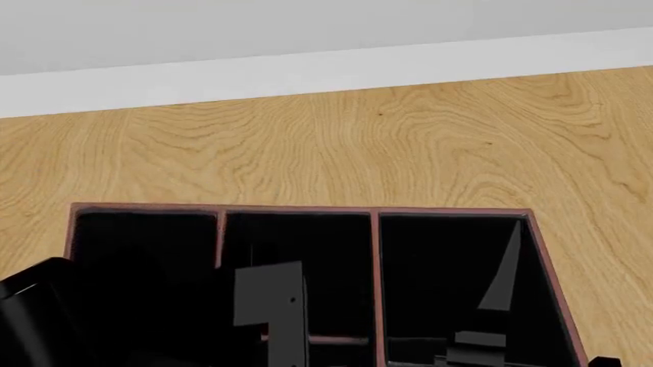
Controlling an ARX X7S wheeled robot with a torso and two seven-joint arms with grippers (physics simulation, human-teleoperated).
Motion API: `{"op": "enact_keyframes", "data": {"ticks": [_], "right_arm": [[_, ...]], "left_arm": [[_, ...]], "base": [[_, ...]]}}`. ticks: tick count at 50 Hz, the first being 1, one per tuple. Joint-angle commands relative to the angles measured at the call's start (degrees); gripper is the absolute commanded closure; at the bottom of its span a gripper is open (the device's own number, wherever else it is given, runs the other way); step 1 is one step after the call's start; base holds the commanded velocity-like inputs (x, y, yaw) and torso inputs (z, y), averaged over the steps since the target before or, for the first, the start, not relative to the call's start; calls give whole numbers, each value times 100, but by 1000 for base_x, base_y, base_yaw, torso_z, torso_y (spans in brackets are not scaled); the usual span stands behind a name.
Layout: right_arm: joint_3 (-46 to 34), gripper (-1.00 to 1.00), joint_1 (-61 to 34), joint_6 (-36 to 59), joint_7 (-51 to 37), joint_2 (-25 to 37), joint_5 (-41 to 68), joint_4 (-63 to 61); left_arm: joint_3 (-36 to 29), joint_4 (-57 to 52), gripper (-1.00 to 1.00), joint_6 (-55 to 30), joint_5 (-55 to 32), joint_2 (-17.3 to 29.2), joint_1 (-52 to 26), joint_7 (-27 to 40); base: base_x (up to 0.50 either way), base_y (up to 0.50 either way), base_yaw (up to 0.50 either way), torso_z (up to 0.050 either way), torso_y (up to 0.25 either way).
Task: Pick up the book and place it in the back compartment of the caddy.
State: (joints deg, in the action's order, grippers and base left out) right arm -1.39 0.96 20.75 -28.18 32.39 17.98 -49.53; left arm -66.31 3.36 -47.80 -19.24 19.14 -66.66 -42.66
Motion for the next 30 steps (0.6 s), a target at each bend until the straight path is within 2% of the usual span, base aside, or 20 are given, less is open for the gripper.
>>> {"op": "enact_keyframes", "data": {"ticks": [1, 30], "right_arm": [[-4, -100, -43, 72, -37, 16, 29, -73], [68, -100, 55, 81, -110, 90, 66, -281]], "left_arm": [[74, -143, -100, -40, -16, 65, -52, 72], [335, -906, -100, -425, -212, 161, -344, 192]], "base": [[0, 0, 0, 0, 0], [0, 0, 0, 0, 0]]}}
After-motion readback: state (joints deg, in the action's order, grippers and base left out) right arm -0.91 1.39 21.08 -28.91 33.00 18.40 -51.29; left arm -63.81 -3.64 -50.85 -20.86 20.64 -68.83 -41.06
